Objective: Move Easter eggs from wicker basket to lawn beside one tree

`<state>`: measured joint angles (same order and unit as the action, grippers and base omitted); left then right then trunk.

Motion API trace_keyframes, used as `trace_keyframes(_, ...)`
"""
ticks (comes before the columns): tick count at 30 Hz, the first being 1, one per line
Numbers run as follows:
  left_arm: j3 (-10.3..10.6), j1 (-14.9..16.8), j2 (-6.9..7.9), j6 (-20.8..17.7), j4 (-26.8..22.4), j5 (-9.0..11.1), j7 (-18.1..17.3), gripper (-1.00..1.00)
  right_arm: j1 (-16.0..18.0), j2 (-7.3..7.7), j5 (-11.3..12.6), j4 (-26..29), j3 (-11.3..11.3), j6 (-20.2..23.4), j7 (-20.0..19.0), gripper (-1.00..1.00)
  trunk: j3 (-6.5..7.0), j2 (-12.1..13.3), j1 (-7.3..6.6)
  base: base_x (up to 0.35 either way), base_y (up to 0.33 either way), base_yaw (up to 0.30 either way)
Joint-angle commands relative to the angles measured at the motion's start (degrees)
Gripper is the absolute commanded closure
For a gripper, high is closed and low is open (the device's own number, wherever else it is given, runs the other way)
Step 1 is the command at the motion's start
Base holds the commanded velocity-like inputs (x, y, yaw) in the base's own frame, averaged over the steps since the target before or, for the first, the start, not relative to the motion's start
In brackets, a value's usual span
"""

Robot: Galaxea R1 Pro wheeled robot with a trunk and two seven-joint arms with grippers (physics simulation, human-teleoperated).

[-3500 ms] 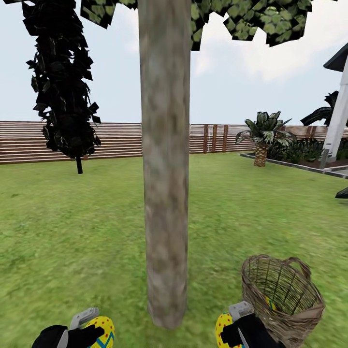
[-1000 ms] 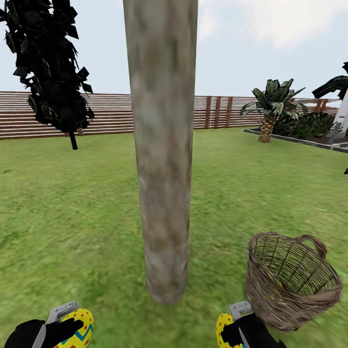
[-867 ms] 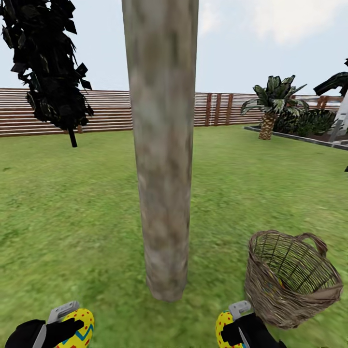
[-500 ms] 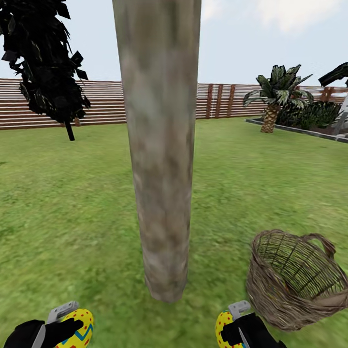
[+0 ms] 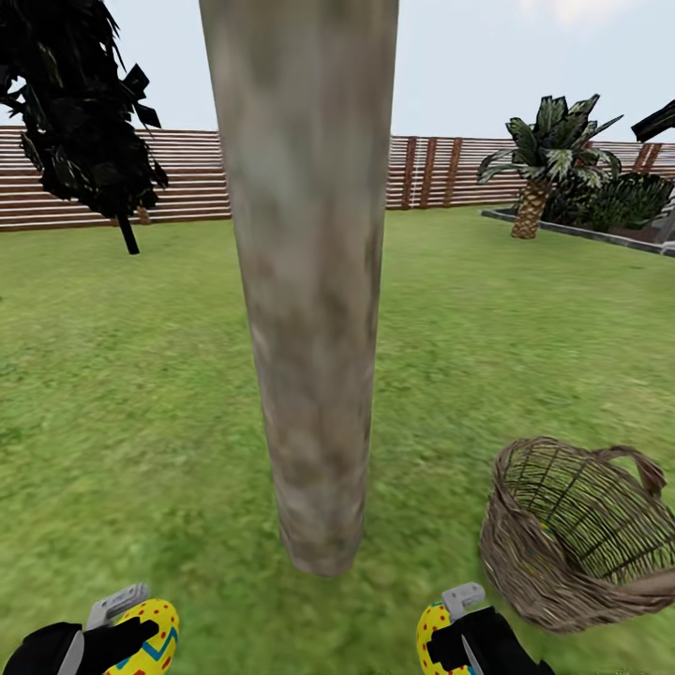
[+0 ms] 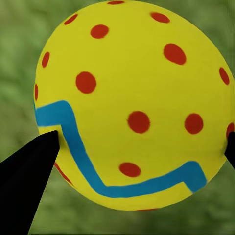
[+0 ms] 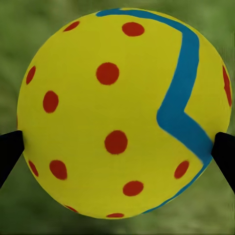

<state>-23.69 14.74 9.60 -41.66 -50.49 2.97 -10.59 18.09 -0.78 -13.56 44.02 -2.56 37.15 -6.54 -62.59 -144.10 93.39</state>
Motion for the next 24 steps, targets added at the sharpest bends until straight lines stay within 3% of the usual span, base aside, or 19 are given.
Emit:
trace_keyframes(1,-0.1,0.0,-0.01,-0.4,0.0,0.3,0.0,1.0,0.0,-0.01,-0.6,0.1,0.0,0.3,-0.5,1.0,-0.28,0.0,0.01,0.0,0.0,0.0)
trace_keyframes(13,0.0,0.0,-0.18,-0.4,0.0,0.3,0.0,1.0,0.0,-0.01,-0.6,0.1,0.0,0.3,-0.5,1.0,-2.28,-0.2,0.24,0.0,0.0,0.0)
trace_keyframes(24,0.1,0.0,-0.28,-0.3,0.1,0.3,-0.1,1.0,0.0,-0.01,-0.6,0.1,0.0,0.3,-0.5,1.0,-2.28,-0.2,0.24,-0.02,0.0,0.0)
